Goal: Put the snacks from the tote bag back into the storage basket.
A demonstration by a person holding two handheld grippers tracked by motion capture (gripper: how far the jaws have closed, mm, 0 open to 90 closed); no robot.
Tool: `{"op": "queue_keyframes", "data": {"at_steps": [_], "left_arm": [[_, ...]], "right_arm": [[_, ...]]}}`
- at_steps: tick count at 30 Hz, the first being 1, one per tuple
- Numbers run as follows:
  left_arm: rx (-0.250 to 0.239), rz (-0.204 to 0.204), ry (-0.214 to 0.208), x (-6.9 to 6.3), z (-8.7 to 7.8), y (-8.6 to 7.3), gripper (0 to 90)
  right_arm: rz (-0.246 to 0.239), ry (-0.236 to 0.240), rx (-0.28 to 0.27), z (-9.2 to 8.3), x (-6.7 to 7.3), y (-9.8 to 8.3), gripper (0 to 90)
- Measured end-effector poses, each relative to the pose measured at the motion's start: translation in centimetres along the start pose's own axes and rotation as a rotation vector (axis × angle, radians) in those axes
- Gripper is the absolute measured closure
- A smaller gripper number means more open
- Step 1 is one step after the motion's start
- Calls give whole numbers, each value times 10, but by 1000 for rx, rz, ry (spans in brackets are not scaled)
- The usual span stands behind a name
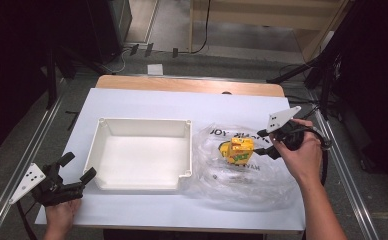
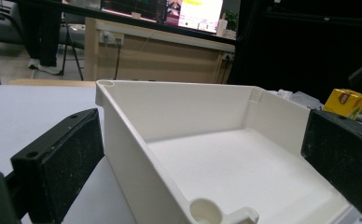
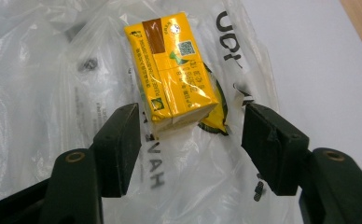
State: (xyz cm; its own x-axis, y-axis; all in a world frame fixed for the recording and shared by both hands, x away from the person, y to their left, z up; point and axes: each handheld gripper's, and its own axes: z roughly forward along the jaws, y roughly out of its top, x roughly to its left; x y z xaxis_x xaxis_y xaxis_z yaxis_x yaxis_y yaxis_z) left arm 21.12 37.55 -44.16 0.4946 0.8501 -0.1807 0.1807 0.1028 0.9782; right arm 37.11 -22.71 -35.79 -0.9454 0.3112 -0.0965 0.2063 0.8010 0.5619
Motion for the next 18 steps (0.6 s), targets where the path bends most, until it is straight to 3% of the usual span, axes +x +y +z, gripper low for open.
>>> {"op": "queue_keyframes", "data": {"at_steps": [18], "left_arm": [[10,15,1,-2,1,0,0]], "right_arm": [[-108,59,120,16,-5,23,386]]}}
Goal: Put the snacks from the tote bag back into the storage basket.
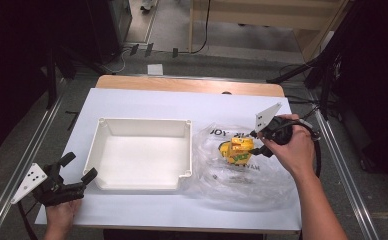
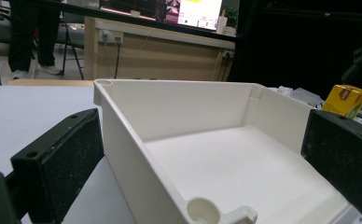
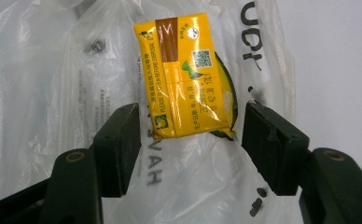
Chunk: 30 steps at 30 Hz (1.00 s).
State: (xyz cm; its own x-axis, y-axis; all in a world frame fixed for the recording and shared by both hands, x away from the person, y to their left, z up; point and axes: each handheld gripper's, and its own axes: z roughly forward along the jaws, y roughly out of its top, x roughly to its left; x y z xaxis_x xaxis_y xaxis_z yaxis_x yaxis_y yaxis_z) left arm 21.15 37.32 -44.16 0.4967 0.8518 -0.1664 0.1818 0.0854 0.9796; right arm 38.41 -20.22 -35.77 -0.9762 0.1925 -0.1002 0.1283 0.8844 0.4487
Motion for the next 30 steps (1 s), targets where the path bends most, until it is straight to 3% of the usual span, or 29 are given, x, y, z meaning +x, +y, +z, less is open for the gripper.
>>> {"op": "queue_keyframes", "data": {"at_steps": [15,30], "left_arm": [[-2,0,0,0,0,0,0],[-5,-1,0,0,0,0,0]], "right_arm": [[-76,40,122,18,-1,26,397],[-117,65,183,29,-3,40,431]]}}
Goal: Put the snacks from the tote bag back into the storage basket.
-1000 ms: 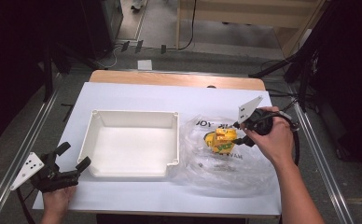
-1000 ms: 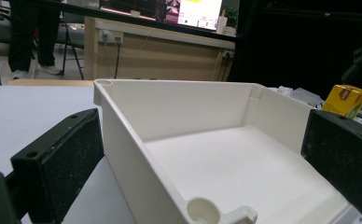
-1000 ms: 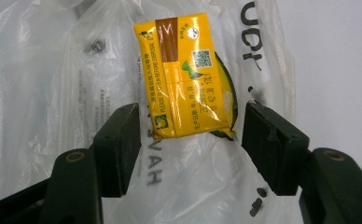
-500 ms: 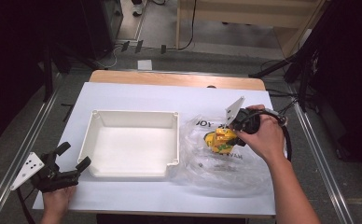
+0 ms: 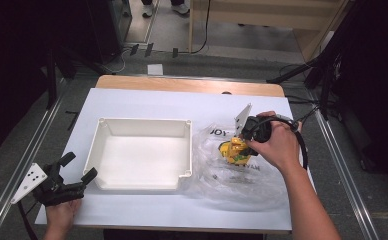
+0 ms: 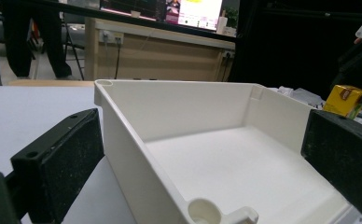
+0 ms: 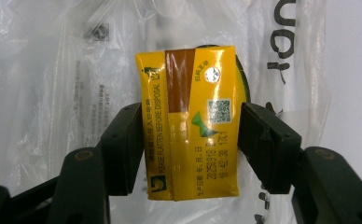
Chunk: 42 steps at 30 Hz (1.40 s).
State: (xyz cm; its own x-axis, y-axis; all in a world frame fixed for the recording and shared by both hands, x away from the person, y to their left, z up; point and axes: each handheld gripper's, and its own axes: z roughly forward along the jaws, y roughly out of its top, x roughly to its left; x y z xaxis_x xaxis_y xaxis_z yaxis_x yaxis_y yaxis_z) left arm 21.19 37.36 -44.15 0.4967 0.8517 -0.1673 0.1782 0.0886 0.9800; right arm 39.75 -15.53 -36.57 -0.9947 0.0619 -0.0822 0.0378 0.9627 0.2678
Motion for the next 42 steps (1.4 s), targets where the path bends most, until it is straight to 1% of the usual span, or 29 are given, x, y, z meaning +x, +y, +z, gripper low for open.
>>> {"op": "queue_keyframes", "data": {"at_steps": [1,4,7,8,9,10,11,13,17,21,22,24,26,27,32,34,36,40,42], "left_arm": [[0,1,0,0,0,0,0],[-1,-1,0,0,0,0,0],[-3,-2,-1,0,0,0,0],[-3,-2,-1,0,0,0,0],[-3,-3,0,0,0,0,0],[-3,-2,0,0,0,0,0],[-2,-3,1,0,0,0,0],[-1,0,1,0,0,0,0],[-1,0,2,0,0,0,0],[-2,-2,2,0,0,0,0],[-2,-1,1,0,0,0,0],[-1,0,2,0,0,0,0],[-1,0,2,0,0,0,0],[-2,-1,1,0,0,0,0],[-3,-2,0,0,0,0,0],[-3,-1,0,0,0,0,0],[-3,-2,0,0,0,0,0],[-4,-3,-1,0,0,0,0],[-4,-3,-1,0,0,0,0]], "right_arm": [[7,4,12,0,0,1,437],[-12,10,26,2,-1,4,455],[-10,23,57,8,-2,7,481],[-10,23,57,8,-2,7,481],[-2,33,66,9,-2,8,489],[-19,29,65,11,-3,9,492],[-8,38,80,13,-2,11,501],[-6,34,86,12,-1,11,507],[-7,20,78,12,0,12,519],[-10,16,85,11,1,14,524],[-23,12,76,11,0,15,525],[-16,16,82,10,1,16,526],[-22,19,84,10,1,17,527],[-36,19,86,10,0,19,528],[-28,24,99,7,1,22,528],[-40,20,92,5,0,23,529],[-26,20,93,3,0,24,529],[-32,16,89,0,-1,26,530],[-24,23,95,-2,-1,27,530]]}}
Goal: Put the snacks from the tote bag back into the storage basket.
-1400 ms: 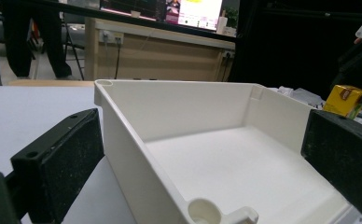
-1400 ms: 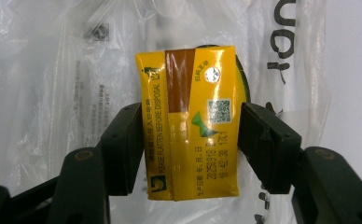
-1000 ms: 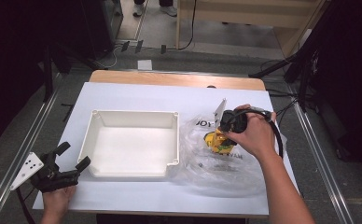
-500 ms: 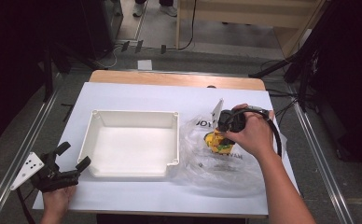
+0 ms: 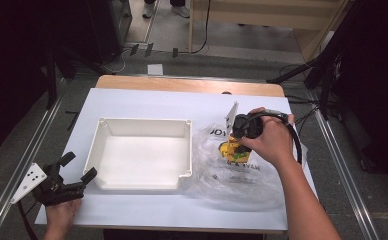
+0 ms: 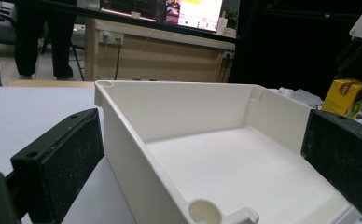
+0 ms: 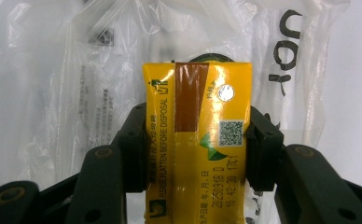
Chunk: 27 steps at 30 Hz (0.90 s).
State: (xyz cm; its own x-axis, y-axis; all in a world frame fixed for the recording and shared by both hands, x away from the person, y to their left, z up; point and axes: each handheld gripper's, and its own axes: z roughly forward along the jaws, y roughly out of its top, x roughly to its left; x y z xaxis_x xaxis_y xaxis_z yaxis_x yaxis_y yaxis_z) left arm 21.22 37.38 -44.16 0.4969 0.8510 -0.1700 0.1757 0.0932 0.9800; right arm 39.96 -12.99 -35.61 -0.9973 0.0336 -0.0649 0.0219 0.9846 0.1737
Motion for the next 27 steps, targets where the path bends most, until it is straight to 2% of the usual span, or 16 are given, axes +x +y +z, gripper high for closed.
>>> {"op": "queue_keyframes", "data": {"at_steps": [13,23,27], "left_arm": [[-2,-1,-4,0,0,0,0],[2,2,0,0,0,0,0],[2,2,-2,0,0,0,0]], "right_arm": [[27,-8,-13,-20,-3,5,531],[61,13,-15,-25,-6,6,532],[52,12,-25,-28,-7,7,532]]}}
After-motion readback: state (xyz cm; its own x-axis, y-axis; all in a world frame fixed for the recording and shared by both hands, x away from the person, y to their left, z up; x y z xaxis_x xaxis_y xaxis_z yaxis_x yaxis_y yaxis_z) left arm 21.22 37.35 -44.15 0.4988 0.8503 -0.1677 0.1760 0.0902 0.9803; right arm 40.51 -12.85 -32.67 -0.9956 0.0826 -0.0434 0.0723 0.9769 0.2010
